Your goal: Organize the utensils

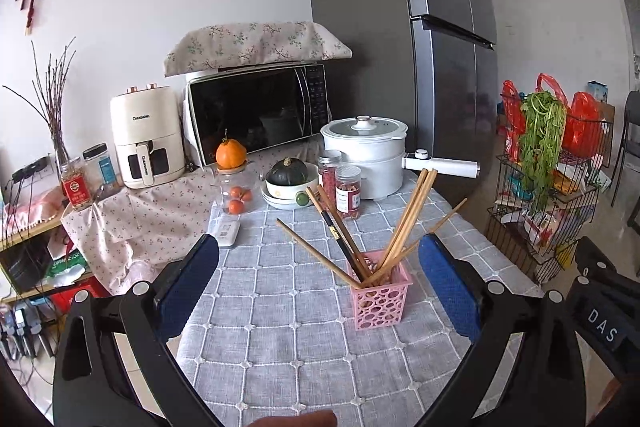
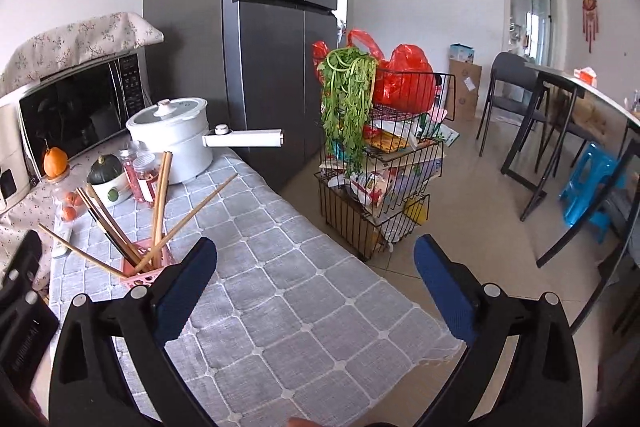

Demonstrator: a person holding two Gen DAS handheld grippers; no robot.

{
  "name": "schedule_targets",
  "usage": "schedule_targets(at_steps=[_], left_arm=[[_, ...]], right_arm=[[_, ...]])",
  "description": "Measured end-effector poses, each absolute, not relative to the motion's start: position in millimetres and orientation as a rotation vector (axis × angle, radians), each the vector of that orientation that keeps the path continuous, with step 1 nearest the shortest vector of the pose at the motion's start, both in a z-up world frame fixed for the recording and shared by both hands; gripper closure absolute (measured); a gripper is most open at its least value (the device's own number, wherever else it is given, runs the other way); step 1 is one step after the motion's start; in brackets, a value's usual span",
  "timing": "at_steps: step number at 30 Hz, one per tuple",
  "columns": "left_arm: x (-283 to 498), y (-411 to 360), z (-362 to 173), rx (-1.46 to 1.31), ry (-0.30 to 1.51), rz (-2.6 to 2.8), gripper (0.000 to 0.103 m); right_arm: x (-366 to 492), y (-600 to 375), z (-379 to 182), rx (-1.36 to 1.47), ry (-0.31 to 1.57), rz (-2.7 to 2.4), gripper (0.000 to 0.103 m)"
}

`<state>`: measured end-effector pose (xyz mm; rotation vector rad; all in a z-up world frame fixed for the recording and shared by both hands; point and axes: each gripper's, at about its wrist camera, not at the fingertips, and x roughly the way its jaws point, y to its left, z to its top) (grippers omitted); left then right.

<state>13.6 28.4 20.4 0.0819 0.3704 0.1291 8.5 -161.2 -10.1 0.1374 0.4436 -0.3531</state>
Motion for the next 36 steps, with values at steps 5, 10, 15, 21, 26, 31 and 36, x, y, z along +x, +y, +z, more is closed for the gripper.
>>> schedule_targets(at_steps=[5,10,15,21,26,31,36], left_arm=[[12.7,24.7,22.6,0.084,0.382,0.116,0.007],[10.7,24.2,25.4,0.077,0.379,0.119,0.007],[10.4,24.6,25.8,0.075,0.377,0.114,0.007],[11.3,21.7,27.6,0.080,0.382,0.110,0.007],[13.3,20.5,27.3,0.075,0.389,0.112,0.007],[13.5,20.8,27.1,0.076,0.391,0.113,0.007],[13.9,21.0,26.6,0.075,0.392,0.114,0.007]], right_arm=[[1.7,-153.5,-4.8,0.101,0.398,-0.371,0.007],[1.8,-153.1,-4.7,0.098,0.392,-0.374,0.007],[1.2,-154.7,-4.6,0.101,0.392,-0.377,0.007],[1.2,-157.0,-4.5,0.109,0.391,-0.380,0.007],[2.6,-158.5,-5.8,0.117,0.398,-0.379,0.007],[3.8,-158.2,-6.9,0.116,0.404,-0.378,0.007],[4.1,-158.0,-7.2,0.121,0.406,-0.377,0.007]])
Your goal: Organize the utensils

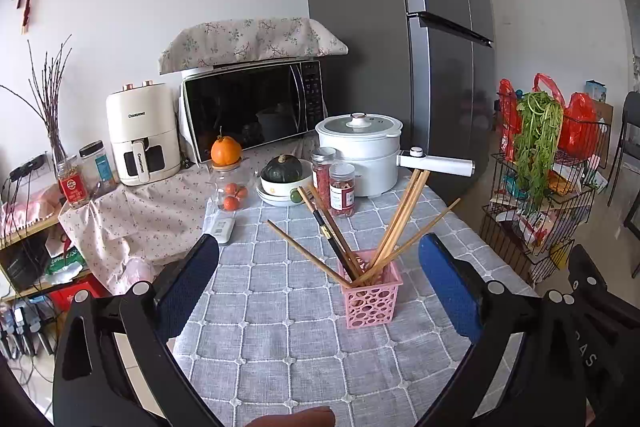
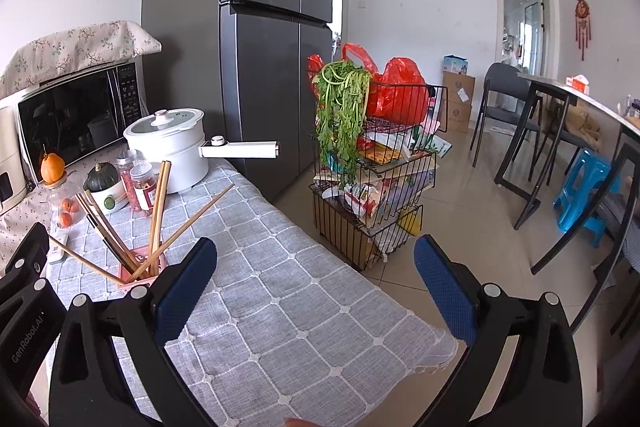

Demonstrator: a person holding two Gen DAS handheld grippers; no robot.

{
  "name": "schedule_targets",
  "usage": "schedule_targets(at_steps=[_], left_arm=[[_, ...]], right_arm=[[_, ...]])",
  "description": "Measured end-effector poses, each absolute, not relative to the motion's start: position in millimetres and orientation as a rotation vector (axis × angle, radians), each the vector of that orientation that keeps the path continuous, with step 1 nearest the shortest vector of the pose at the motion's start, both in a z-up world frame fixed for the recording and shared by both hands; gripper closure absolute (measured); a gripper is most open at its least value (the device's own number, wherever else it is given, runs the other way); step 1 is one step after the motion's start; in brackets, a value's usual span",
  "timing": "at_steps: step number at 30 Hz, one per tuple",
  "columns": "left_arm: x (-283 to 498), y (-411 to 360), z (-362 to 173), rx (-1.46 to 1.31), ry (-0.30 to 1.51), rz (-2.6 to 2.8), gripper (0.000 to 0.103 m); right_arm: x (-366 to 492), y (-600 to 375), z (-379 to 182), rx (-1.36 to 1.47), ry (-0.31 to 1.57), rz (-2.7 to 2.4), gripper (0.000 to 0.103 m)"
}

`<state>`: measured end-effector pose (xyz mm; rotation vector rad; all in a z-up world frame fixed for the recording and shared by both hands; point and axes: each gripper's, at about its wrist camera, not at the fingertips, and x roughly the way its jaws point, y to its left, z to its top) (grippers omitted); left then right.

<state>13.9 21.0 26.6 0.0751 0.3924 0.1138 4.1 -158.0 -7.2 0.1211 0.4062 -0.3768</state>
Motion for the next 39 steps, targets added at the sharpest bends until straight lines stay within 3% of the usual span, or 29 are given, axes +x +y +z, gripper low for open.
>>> schedule_targets(at_steps=[39], left_arm=[[12,24,17,0.071,0.405,0.125,0.007]], right_arm=[[5,-160,-13,0.126,0.425,-0.375,0.007]])
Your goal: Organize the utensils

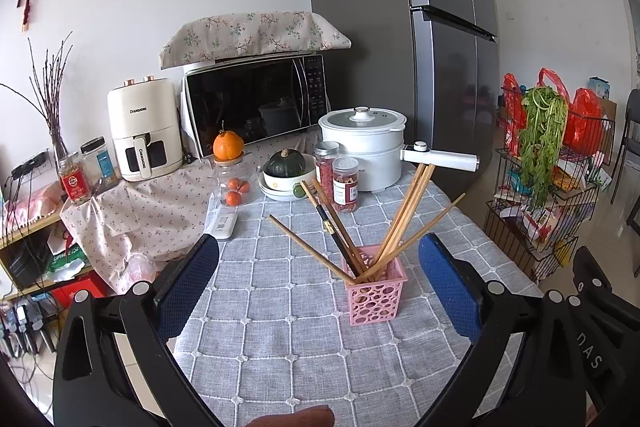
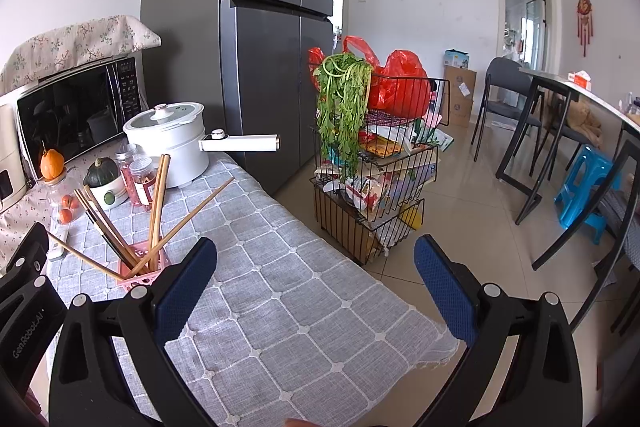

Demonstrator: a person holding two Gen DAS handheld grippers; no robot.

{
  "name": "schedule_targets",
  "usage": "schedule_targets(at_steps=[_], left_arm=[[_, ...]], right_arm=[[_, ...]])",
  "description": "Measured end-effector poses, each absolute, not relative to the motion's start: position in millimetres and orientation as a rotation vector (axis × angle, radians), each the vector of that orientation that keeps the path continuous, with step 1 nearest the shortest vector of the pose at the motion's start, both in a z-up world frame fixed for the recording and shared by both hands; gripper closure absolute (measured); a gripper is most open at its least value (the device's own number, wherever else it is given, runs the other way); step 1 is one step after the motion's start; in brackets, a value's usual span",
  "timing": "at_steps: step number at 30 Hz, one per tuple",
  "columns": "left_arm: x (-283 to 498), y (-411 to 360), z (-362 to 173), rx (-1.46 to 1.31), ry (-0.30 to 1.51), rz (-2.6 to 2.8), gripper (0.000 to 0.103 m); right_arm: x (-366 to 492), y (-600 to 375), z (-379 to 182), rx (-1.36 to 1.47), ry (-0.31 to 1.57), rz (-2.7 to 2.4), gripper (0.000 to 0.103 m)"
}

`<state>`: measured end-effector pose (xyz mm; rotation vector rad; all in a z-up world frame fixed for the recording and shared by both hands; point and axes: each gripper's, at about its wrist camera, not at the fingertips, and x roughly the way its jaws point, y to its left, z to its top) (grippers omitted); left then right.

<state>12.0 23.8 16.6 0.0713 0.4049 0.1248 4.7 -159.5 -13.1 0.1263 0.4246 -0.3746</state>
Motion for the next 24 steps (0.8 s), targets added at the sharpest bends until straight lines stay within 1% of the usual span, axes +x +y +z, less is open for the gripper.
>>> schedule_targets(at_steps=[24], left_arm=[[13.0,27.5,13.3,0.069,0.416,0.122,0.007]], right_arm=[[7.7,-159.5,-16.1,0.129,0.443,-0.365,0.007]])
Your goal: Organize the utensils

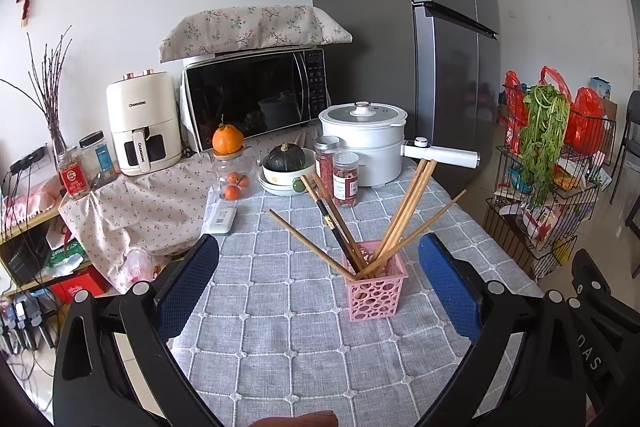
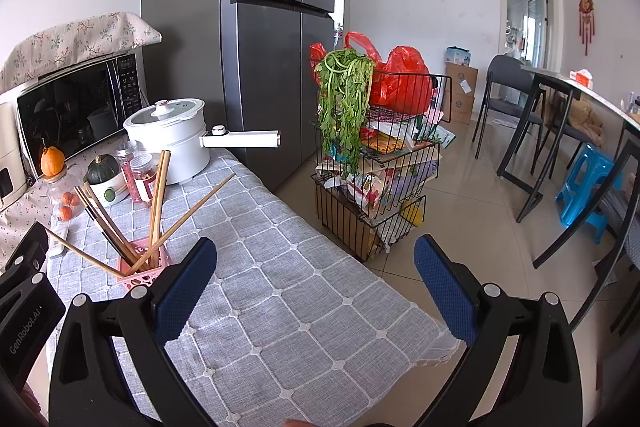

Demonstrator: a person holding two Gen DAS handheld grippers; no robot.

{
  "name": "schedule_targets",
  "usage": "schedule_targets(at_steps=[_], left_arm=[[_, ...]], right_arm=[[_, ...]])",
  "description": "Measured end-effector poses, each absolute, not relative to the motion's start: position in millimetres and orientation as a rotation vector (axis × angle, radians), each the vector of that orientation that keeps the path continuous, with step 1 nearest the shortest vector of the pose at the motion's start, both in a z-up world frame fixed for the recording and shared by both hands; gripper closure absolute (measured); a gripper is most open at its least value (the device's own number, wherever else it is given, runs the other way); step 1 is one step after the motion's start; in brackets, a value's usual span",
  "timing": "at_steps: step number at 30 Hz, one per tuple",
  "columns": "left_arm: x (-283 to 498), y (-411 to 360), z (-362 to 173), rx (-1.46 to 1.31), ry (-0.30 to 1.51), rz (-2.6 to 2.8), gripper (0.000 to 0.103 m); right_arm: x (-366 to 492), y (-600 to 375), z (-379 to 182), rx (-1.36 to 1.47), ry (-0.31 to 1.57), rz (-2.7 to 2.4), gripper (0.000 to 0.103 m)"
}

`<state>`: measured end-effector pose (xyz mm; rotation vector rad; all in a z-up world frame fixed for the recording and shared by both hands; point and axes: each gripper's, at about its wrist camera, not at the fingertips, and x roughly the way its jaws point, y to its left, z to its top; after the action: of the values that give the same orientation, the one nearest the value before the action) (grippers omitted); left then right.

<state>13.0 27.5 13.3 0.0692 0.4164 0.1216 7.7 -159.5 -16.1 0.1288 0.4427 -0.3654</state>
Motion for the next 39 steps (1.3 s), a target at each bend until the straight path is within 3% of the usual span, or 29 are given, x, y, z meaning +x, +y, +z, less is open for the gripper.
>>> schedule_targets(at_steps=[26,31,34,36,39], left_arm=[[15.1,23.5,15.8,0.114,0.412,0.107,0.008],[14.3,21.7,15.4,0.126,0.399,0.092,0.020],[15.4,23.0,15.1,0.122,0.413,0.085,0.022],[16.5,23.5,16.0,0.121,0.420,0.082,0.010],[18.1,23.2,17.6,0.119,0.423,0.087,0.007]], right_arm=[[7.9,-162.1,-17.9,0.131,0.450,-0.362,0.007],[9.0,-162.0,-19.9,0.132,0.456,-0.360,0.007],[9.4,-162.0,-20.1,0.131,0.457,-0.361,0.007],[8.7,-162.3,-20.5,0.135,0.456,-0.361,0.007],[9.6,-162.1,-21.3,0.140,0.459,-0.359,0.007]])
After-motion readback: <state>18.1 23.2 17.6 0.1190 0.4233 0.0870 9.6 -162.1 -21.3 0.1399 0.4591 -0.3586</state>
